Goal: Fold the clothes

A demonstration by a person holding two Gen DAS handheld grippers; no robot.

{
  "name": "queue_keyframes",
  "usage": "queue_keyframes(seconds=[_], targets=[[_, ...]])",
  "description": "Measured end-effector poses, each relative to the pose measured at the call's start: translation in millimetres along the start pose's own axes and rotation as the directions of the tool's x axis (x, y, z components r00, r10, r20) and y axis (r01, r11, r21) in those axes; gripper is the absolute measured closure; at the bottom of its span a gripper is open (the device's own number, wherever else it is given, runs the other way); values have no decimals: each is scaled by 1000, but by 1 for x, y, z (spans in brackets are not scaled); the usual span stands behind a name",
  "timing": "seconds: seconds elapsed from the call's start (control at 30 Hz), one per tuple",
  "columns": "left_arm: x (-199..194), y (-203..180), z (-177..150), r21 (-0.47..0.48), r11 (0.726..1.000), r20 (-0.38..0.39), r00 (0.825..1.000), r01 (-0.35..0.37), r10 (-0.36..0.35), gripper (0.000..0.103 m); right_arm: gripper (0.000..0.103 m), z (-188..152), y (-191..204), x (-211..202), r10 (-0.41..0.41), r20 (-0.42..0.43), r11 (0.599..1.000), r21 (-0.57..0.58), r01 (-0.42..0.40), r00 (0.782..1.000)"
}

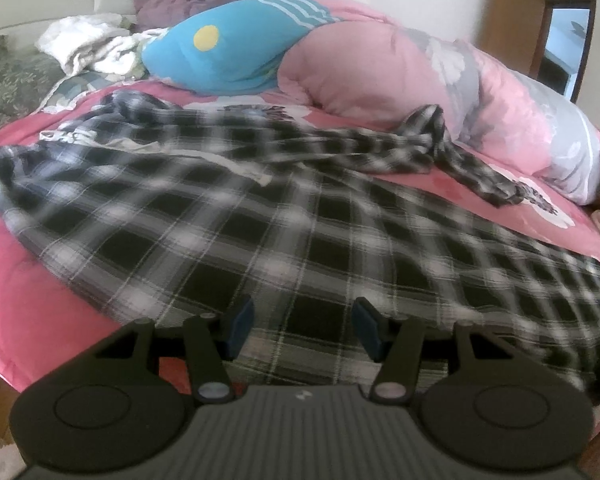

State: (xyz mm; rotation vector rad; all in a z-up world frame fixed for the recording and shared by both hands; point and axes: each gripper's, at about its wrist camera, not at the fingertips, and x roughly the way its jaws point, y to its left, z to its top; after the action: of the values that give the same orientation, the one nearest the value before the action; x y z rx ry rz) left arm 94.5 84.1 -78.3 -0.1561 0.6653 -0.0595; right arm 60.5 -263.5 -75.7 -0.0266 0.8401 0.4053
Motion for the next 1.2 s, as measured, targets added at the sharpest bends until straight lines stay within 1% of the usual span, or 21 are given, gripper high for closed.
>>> queue_keyframes(seconds=[0.1,0.17,0.2,0.3,0.37,0.4,0.47,0.5,0.57,0.6,0.67,0.77,0.83,0.87,0.9,0.93,0.97,1.03,1.07,1.13,1.2], targets=[[2,3,0,3,1000,0,1000,4,-4,47,72,-19,3,-19,2,-63,1000,8,-2,998],[2,3,0,12,1000,1,1000,4,-4,47,72,-18,2,-28,-6,-76,1000,20,8,997],[2,3,0,14,1000,2,1000,4,-4,47,72,-16,2,-36,-17,-63,1000,22,19,998],[0,3,-1,10,1000,4,1000,-2,2,47,70,-9,-9,-58,-91,49,995,49,89,995],[-2,3,-3,10,1000,6,1000,-11,11,47,70,-7,-27,-53,-125,69,987,109,117,990],[-4,4,-3,10,1000,7,1000,-15,15,47,70,-11,-36,-46,-136,41,982,135,130,990],[-7,7,-4,8,1000,7,1000,-22,22,47,69,-31,-44,-36,-133,-26,977,166,135,991],[-8,8,-4,8,1000,7,1000,-22,22,47,62,-40,-44,-39,-116,-20,979,167,118,993],[-11,10,0,10,1000,14,1000,-24,24,47,54,-47,-41,-49,-68,-55,985,154,75,996],[-12,10,2,11,1000,19,999,-27,27,47,54,-49,-41,-55,-57,-61,986,151,65,997],[-14,10,6,9,1000,30,999,-28,28,47,54,-46,-51,-72,-95,-19,981,166,97,995],[-15,11,8,-5,1000,31,999,-18,19,47,53,-38,-88,-94,-190,65,949,267,166,980],[-13,12,9,-16,1000,22,1000,-17,18,47,51,-41,-118,-102,-239,82,917,346,198,967],[-12,13,10,-23,1000,12,1000,-16,16,47,50,-45,-134,-104,-254,71,901,379,210,965],[-11,15,12,-32,999,3,1000,-12,12,47,45,-50,-152,-103,-258,40,889,400,221,965],[-9,17,16,-40,999,-4,1000,-8,8,47,43,-56,-170,-102,-266,5,876,419,240,964],[-10,18,21,-45,999,-3,1000,-2,2,47,43,-61,-187,-102,-292,-39,854,439,279,955],[-12,18,33,-37,999,24,1000,7,-6,47,43,-68,-211,-110,-373,-106,786,492,375,922],[-12,16,41,-28,1000,39,999,9,-8,46,43,-67,-218,-121,-381,-88,768,524,368,920],[-8,11,56,-14,1000,60,998,8,-7,46,43,-58,-219,-142,-389,-11,773,540,333,921],[-1,5,70,-5,1000,66,998,0,1,46,43,-42,-212,-154,-406,50,795,511,326,912]])
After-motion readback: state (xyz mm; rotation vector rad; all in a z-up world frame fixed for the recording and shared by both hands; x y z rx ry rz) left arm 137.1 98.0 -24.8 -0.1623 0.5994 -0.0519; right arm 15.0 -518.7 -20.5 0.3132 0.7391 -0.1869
